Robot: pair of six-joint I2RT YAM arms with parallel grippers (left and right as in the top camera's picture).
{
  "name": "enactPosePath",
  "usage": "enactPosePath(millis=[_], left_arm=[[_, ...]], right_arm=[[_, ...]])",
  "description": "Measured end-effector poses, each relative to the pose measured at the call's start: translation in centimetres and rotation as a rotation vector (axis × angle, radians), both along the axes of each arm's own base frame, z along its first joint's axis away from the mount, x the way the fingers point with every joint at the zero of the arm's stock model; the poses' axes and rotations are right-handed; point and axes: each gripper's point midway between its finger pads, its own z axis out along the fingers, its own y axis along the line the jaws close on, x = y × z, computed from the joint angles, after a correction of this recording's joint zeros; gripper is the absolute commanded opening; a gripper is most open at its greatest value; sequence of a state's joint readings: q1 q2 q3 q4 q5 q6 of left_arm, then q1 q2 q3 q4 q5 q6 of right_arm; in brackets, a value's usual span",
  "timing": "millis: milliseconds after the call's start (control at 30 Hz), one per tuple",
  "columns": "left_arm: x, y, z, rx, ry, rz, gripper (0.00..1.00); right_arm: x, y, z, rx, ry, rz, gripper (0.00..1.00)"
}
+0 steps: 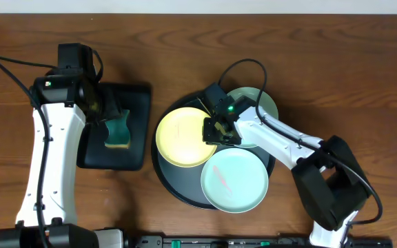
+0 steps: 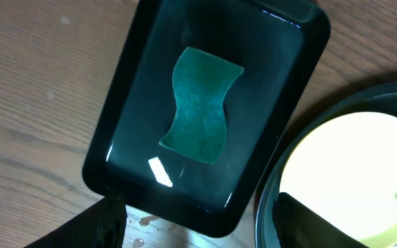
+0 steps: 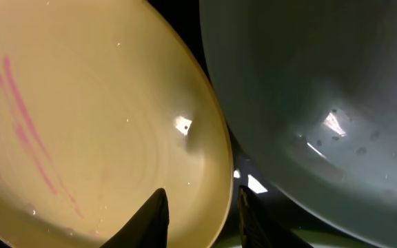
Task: Clean dirty plates on tray and stack at the side
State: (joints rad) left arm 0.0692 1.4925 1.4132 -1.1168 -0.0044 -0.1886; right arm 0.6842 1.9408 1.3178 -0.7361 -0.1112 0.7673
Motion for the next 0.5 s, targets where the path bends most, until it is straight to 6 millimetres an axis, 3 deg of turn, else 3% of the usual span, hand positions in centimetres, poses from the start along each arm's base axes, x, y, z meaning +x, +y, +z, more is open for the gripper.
enactPosePath(millis=[233, 267, 333, 500], left_arm=[[0.5, 0.1, 0.2, 0.003, -0.021, 0.003, 0.66], [0.5, 0.1, 0.2, 0.003, -0.022, 0.003, 0.62], [0.6, 0.1, 0.2, 0.003, -0.025, 0.005, 0.58], [0.6, 0.1, 0.2, 0.0, -0.026, 0.014, 0.57]], right_arm=[[0.2, 0.0, -1.9, -0.027, 0.021, -0.005, 0.27], [0.3, 0.0, -2.0, -0.026, 0.019, -0.006, 0.23], [0.4, 0.1, -2.0, -0.022, 0.013, -0.012, 0.04], [0.8, -0.2, -2.0, -0.035, -0.004, -0.022, 0.01]])
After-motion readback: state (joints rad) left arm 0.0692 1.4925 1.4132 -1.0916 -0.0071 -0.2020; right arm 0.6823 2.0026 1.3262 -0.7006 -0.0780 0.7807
